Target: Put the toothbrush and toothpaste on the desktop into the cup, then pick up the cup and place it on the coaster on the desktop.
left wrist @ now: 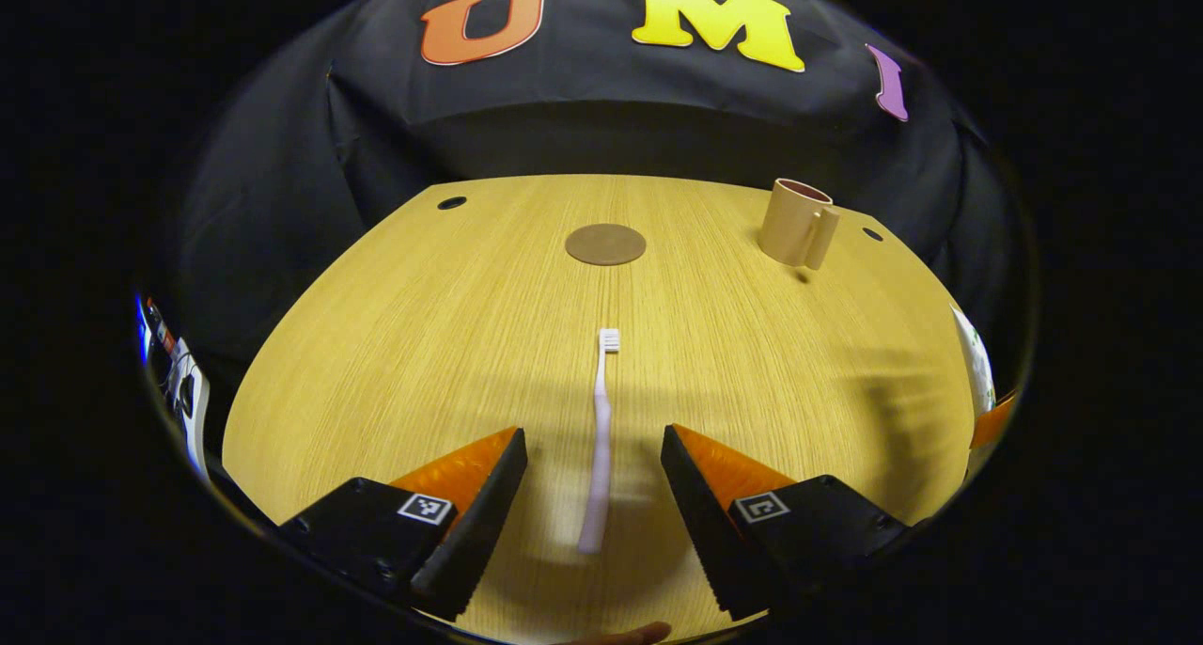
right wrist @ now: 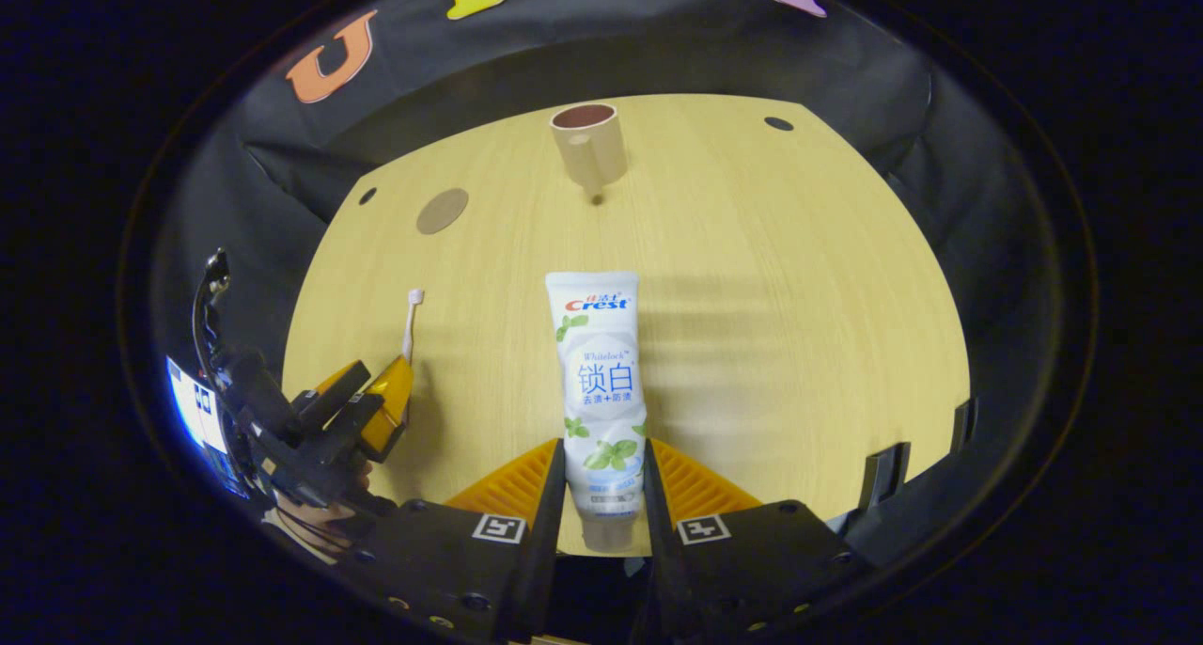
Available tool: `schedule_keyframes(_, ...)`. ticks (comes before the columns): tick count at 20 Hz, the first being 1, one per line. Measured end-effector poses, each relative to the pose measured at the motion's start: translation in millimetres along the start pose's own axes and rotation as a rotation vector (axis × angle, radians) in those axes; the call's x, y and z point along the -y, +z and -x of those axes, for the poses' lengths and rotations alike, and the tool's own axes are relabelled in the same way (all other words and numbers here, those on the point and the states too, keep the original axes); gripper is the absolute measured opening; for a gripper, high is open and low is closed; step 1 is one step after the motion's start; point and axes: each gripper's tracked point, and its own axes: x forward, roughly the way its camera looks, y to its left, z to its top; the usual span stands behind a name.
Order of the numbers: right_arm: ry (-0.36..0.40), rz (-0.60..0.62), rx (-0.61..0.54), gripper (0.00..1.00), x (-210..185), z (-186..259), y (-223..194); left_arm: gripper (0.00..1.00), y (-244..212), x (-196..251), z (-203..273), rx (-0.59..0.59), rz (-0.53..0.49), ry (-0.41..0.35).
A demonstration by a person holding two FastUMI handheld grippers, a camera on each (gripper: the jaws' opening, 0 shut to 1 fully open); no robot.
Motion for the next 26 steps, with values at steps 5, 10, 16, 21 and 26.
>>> schedule_keyframes(5, -0.006, -0.007, -0.006, 0.43, -1, 1, 0, 0.69, -9, 1, -13, -0.056, 0.026, -0.002)
schedule_keyframes(10, -0.009, 0.012, -0.007, 0.43, 0, 2, 1, 0.47, -9, 9, -20, -0.054, 0.039, -0.030)
schedule_keyframes(16, -0.006, 0.019, -0.004, 0.43, 0, 2, 1, 0.41, -13, 5, -23, -0.068, 0.049, -0.013)
schedule_keyframes(21, -0.012, 0.001, -0.005, 0.43, -1, 2, 0, 0.33, -14, 4, -24, -0.078, 0.053, 0.005)
schedule_keyframes(26, -0.004, 0.005, 0.004, 0.43, -1, 1, 1, 0.23, -14, 2, -25, -0.084, 0.039, 0.021)
